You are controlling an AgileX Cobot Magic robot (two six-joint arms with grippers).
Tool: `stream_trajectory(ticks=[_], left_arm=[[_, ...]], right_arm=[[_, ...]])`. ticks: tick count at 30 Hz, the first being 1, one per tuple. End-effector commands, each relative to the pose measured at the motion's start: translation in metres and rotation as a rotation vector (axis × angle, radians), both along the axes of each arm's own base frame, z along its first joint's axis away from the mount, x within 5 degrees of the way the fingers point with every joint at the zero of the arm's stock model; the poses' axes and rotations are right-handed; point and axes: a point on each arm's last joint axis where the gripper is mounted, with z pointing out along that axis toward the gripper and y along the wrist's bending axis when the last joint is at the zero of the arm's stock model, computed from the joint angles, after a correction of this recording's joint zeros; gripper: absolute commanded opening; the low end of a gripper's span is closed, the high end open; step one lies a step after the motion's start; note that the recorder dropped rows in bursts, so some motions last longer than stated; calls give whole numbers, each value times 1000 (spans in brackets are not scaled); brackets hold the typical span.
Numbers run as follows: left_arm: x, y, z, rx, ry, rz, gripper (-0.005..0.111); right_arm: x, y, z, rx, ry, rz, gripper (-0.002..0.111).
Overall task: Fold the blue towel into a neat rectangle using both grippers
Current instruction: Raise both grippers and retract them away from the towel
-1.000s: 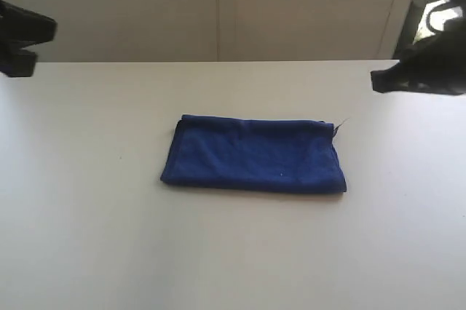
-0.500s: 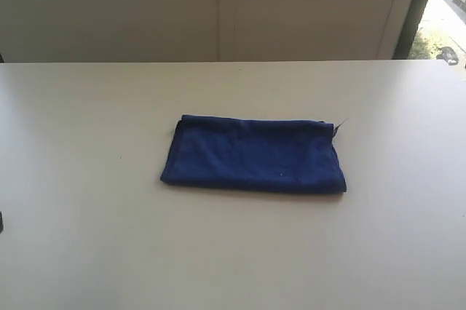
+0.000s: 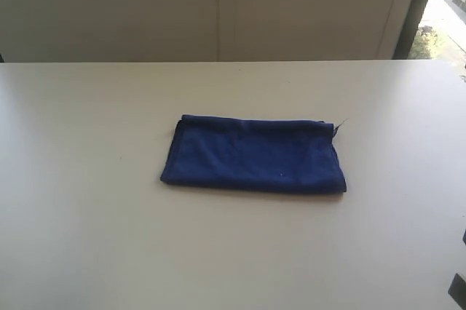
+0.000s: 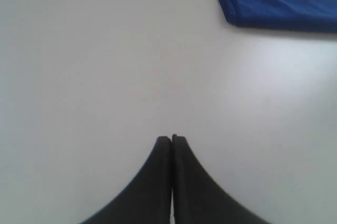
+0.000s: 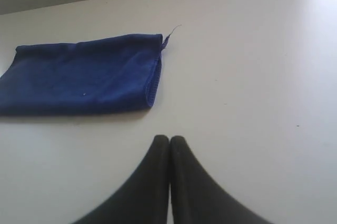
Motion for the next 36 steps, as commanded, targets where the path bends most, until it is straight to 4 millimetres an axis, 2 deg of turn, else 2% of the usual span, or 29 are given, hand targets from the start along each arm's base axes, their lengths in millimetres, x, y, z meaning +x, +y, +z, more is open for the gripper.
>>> stream_trajectory(ticks=[1,10,15,18,20,24,26,30,36], left_arm=[[-1,0,-1,-20,3,12,0],[0,2,-1,2,-12,18,0],[0,2,-1,4,-14,19,0],[1,2,0,-99,18,77,0],[4,0,12,-157,6,90,0],[12,-12,52,-141,-35,-56,0],[19,-18,69,-111,-28,-136,0],[42,-31,91,-62,62,-288,0],[100,-49,104,23,284,-511,0]], right_arm=[[0,-1,-1,1,-8,-9,0],[0,-1,-1,1,-8,-9,0],[1,0,2,-56,-46,17,0],[2,0,5,-20,-74,10,0],[2,0,4,-6,-64,4,0],[6,0,13,11,-33,-10,0],[12,0,20,19,-5,-15,0],[35,-1,38,20,125,-34,0],[77,2,70,-90,433,21,0]])
